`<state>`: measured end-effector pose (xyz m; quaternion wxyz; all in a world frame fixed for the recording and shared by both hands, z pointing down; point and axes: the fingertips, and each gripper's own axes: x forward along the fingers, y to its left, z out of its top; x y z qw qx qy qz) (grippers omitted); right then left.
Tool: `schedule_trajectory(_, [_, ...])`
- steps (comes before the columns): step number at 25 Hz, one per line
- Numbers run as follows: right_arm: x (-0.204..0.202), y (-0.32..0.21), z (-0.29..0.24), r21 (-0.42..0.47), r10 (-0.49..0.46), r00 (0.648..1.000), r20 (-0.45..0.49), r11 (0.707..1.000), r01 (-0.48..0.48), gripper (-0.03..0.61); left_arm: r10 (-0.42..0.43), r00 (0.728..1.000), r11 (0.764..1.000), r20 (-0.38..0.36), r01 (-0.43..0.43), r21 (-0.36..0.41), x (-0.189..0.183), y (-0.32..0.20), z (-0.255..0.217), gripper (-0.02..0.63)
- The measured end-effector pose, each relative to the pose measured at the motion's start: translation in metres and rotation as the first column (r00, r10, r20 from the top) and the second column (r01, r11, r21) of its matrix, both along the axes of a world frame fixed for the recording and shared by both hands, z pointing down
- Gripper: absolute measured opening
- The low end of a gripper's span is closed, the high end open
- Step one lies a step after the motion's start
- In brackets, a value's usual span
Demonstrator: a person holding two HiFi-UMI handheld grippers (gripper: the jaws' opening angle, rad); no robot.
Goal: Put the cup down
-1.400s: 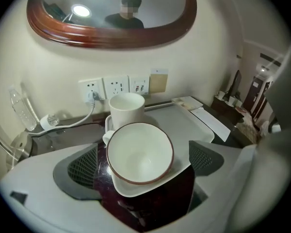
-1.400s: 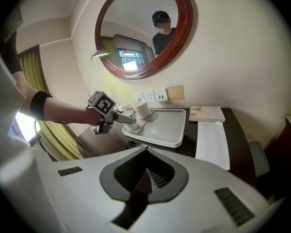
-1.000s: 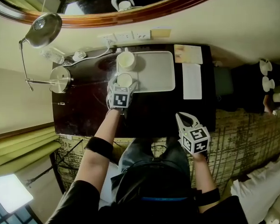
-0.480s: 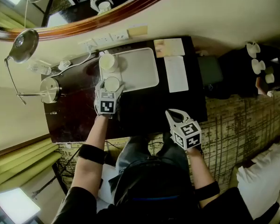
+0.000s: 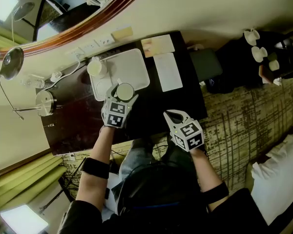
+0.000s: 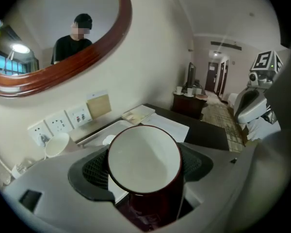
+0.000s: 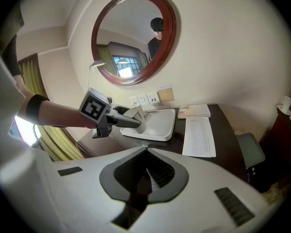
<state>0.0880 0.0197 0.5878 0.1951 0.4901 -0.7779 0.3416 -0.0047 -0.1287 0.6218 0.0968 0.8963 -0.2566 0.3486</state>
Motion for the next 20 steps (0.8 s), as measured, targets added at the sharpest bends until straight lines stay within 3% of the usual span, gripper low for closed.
schedule_trajectory(5, [0.014,0.005,-0.002,0.006,0.012,1.000,0.004,1.000,-0.012,0.000,0.089,0.996,0.996,-0.021,-0.089,-0.015,0.043,0.026,-0.005,0.393])
schedule_trajectory(14, [0.042,0.017,-0.004,-0.001,0.033,0.999,0.003,0.999,-0.033,0.002,0.132,0.991,0.990,-0.027,-0.133,-0.048,0.093,0.060,0.004,0.393])
schedule_trajectory(20, [0.057,0.028,0.003,-0.017,0.053,0.999,0.005,0.998,-0.053,0.000,0.143,0.990,0.986,-0.011,-0.144,-0.081,0.104,0.075,0.025,0.393])
